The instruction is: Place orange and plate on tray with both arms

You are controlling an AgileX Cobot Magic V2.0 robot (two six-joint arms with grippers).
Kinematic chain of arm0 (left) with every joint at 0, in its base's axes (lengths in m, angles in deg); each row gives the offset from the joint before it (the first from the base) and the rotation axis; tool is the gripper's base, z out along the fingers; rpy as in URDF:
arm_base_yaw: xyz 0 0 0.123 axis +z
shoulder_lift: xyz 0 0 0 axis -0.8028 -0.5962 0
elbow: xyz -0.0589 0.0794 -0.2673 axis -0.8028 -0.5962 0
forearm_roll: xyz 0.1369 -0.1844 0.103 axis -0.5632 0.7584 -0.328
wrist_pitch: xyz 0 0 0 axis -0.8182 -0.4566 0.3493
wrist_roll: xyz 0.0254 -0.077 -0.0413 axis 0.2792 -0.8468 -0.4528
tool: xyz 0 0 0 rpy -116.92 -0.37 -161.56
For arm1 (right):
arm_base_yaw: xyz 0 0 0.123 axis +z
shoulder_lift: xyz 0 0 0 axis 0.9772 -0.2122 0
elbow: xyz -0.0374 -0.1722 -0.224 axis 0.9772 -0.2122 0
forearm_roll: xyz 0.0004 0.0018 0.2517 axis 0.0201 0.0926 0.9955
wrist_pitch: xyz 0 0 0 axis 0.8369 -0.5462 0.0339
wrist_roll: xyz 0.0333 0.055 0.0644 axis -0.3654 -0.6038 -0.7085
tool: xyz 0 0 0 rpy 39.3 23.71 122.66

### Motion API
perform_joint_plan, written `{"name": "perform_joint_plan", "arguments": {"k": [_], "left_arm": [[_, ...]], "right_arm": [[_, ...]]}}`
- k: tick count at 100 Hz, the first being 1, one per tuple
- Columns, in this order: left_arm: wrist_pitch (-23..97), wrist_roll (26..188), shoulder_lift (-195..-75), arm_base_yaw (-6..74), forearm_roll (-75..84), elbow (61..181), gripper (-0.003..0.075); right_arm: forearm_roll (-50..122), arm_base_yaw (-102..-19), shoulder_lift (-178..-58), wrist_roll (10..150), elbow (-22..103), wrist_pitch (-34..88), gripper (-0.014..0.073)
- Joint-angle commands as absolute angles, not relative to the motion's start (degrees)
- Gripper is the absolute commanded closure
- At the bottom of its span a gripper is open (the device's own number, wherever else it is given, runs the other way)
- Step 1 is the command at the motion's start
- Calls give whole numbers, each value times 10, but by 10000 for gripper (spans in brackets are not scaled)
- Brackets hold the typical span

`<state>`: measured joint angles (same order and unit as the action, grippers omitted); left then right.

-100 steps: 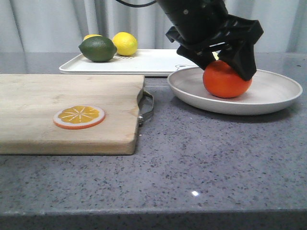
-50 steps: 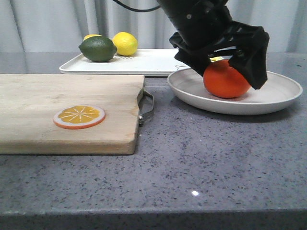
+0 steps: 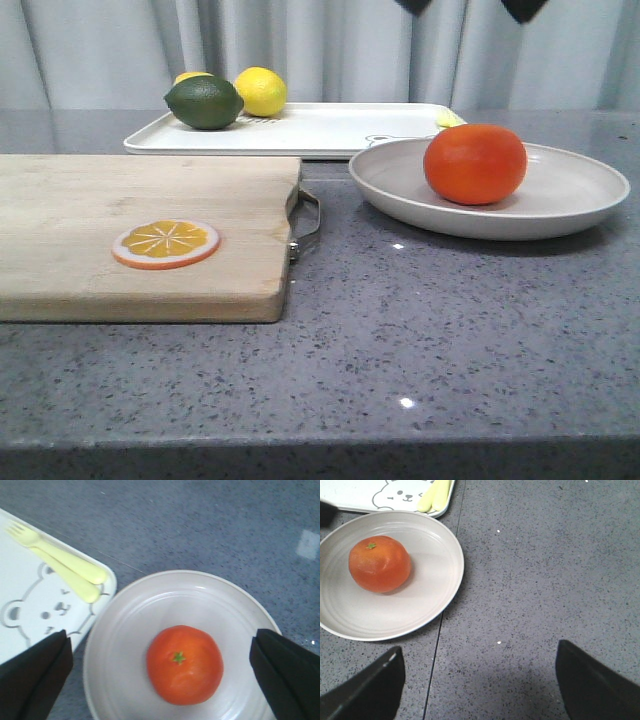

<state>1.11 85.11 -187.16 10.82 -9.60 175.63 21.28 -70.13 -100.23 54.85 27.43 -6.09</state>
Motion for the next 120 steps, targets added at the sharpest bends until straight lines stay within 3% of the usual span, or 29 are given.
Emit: {"name": "perform_joint_plan", "arguments": {"k": [1, 36, 98, 120], "left_arm": [[40, 822, -1806, 117, -123, 1777, 30], [73, 821, -1701, 209, -122, 1675, 64], [264, 811, -1314, 370, -113, 1146, 92], [285, 811, -1178, 408, -113, 1032, 92]], "right_arm": [[210, -703, -1003, 552, 294, -28, -17], [210, -703, -1003, 552, 294, -28, -17], [210, -703, -1003, 552, 294, -28, -17], [210, -703, -1003, 552, 294, -24, -17]]}}
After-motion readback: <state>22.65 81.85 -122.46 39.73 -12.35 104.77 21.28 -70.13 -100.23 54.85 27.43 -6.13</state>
